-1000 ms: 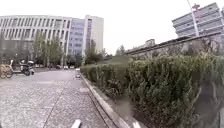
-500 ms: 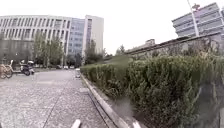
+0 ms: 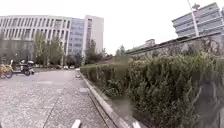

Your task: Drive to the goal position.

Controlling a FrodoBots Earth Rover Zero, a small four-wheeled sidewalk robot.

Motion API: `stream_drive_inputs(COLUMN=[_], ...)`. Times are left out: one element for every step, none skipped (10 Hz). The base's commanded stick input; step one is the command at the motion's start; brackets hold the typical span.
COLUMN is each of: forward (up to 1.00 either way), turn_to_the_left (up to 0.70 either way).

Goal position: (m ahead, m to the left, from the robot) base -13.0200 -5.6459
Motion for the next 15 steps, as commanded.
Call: stream_drive_inputs(forward=[0.70,0.70,0.70,0.70,0.70,0.70,0.70,0.70,0.70,0.70,0.70,0.70,0.70,0.70,0.70], turn_to_the_left=[0.35,0.35,0.35,0.35,0.35,0.35,0.35,0.35,0.35,0.35,0.35,0.35,0.35,0.35,0.35])
